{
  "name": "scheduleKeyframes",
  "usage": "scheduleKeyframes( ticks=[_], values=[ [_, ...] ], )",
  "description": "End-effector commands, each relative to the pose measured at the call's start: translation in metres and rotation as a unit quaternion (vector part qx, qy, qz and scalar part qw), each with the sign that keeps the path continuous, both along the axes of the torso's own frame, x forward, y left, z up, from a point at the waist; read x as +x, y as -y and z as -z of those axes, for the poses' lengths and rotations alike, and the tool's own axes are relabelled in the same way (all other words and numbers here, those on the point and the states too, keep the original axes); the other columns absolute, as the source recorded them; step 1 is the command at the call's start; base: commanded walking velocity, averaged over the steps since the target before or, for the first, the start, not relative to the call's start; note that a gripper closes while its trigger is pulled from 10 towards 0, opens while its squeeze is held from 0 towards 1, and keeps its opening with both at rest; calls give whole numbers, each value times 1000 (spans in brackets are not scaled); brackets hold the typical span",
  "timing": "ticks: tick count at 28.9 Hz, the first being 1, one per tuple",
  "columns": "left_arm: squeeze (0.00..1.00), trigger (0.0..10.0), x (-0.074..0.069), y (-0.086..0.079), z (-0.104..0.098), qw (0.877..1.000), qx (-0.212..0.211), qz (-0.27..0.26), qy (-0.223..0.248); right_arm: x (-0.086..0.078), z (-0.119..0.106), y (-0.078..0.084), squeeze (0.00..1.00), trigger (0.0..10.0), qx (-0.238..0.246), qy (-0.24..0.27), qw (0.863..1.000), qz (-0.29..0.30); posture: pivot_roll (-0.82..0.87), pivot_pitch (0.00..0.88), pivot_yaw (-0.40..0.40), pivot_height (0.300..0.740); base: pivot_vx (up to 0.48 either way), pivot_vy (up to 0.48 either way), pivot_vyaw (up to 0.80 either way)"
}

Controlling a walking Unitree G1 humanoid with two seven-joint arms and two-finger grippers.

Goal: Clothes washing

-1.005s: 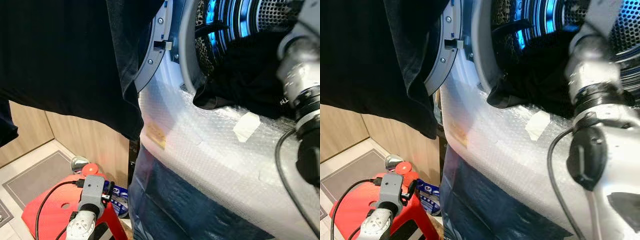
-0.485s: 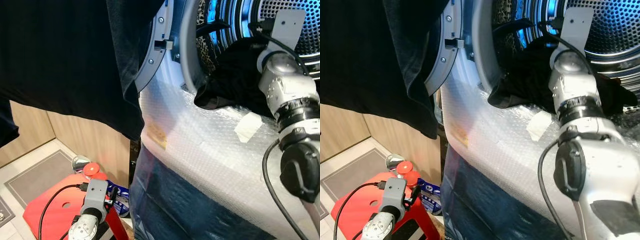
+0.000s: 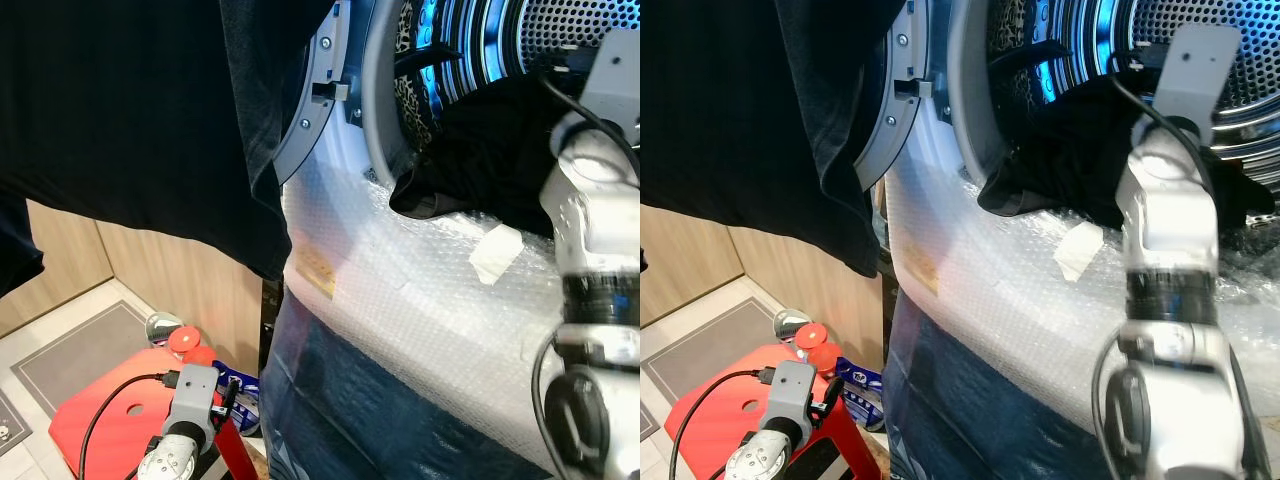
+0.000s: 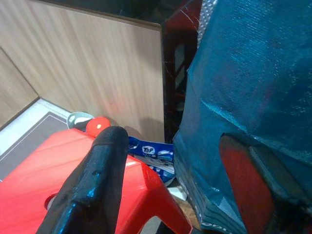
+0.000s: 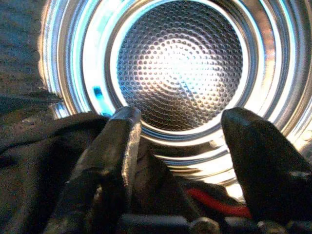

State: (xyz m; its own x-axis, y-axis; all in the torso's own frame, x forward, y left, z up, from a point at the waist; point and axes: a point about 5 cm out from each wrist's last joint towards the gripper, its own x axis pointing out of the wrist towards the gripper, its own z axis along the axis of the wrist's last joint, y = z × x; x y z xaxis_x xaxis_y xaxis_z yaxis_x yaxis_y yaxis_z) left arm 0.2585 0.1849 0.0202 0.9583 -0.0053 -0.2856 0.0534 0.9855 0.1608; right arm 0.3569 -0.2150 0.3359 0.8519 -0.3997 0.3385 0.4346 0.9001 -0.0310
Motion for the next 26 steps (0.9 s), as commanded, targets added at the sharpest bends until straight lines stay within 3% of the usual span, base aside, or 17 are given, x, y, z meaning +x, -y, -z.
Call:
scheduleKeyframes(
  ticks=[1,5,6,12,15,17,18,20,21,23,24,26],
  values=[
    [0,10000,-2,5,3,1000,-4,6,-8,-9,8,-13,1000,10000,-14,1,998,-63,11,0,-120,740,0,0,0],
    [0,10000,-2,6,3,1000,-3,11,-8,-18,4,1,1000,10000,-15,15,998,-63,9,0,-123,740,0,0,0],
    [0,10000,-2,5,3,1000,-3,11,-9,-22,-7,8,1000,10000,-35,40,996,-64,2,0,-122,740,0,0,0],
    [0,10000,-1,2,3,1000,1,11,-11,-36,-17,9,1000,10000,-99,58,983,-143,-6,0,-120,740,0,0,0],
    [0,10000,-1,1,3,1000,2,11,-11,-38,-16,14,1000,10000,-91,56,981,-159,-7,0,-119,740,0,0,0],
    [0,10000,-1,1,3,1000,2,12,-11,-41,-12,16,1000,10000,-75,54,969,-229,-5,0,-120,740,0,0,0],
    [0,10000,-1,1,3,1000,2,12,-11,-41,-12,16,1000,10000,-75,54,969,-229,-5,0,-120,740,0,0,0],
    [0,10000,-2,0,3,1000,3,13,-12,-47,-1,8,1000,10000,-55,37,940,-334,-10,0,-115,740,0,0,0],
    [0,10000,-2,0,3,1000,3,13,-12,-47,-1,8,1000,10000,-55,37,940,-334,-10,0,-115,740,0,0,0],
    [0,10000,-1,0,3,1000,4,13,-11,-54,5,2,1000,10000,-49,27,916,-396,-13,0,-115,740,0,0,0],
    [0,10000,-1,0,3,1000,4,13,-11,-54,5,2,1000,10000,-49,27,916,-396,-13,0,-115,740,0,0,0],
    [0,10000,-1,-1,2,1000,4,12,-6,-69,12,-9,1000,10000,-36,26,875,-483,-11,0,-116,740,0,0,0]
  ],
)
